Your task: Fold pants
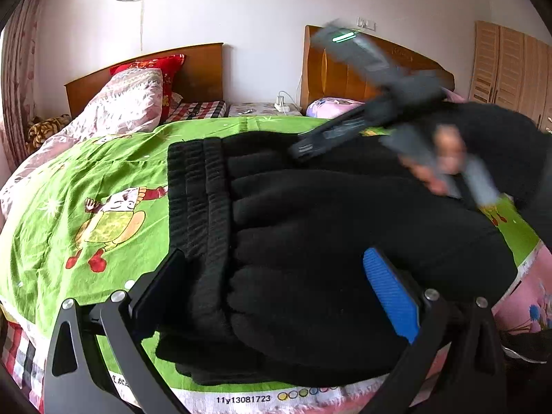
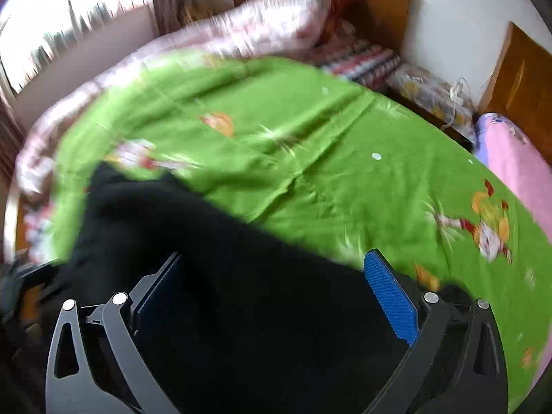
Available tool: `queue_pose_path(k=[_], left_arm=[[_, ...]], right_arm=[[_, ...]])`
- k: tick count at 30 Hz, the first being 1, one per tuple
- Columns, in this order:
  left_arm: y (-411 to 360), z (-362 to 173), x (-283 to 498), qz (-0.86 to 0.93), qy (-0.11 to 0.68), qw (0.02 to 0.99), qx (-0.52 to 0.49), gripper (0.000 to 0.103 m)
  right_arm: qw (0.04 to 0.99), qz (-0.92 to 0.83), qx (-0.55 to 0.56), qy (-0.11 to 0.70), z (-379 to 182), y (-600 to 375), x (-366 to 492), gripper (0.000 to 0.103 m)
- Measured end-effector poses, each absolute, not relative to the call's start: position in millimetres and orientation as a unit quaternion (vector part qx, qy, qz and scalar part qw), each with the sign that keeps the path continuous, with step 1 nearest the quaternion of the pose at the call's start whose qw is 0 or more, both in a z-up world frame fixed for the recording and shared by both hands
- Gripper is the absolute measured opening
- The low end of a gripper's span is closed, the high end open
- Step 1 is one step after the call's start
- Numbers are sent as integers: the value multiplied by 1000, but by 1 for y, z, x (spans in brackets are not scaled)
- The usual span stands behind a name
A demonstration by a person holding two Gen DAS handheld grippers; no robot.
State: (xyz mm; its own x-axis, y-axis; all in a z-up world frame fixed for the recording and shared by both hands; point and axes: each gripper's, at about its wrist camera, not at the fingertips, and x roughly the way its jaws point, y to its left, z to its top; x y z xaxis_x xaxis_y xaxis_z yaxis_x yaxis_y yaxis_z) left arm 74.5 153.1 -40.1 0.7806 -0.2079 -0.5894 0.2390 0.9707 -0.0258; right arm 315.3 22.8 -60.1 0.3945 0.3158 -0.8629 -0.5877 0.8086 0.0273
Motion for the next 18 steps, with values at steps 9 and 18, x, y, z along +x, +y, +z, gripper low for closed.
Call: queue_pose_path(k=[9,18], left_arm=[[159,-42,76,-122,308,944,14,102],[155,-41,75,-117,308,944,15,102]], right_arm=[[873,269,-27,406,14,-39,300,98],[791,365,117,477,-45,-107,292,98]])
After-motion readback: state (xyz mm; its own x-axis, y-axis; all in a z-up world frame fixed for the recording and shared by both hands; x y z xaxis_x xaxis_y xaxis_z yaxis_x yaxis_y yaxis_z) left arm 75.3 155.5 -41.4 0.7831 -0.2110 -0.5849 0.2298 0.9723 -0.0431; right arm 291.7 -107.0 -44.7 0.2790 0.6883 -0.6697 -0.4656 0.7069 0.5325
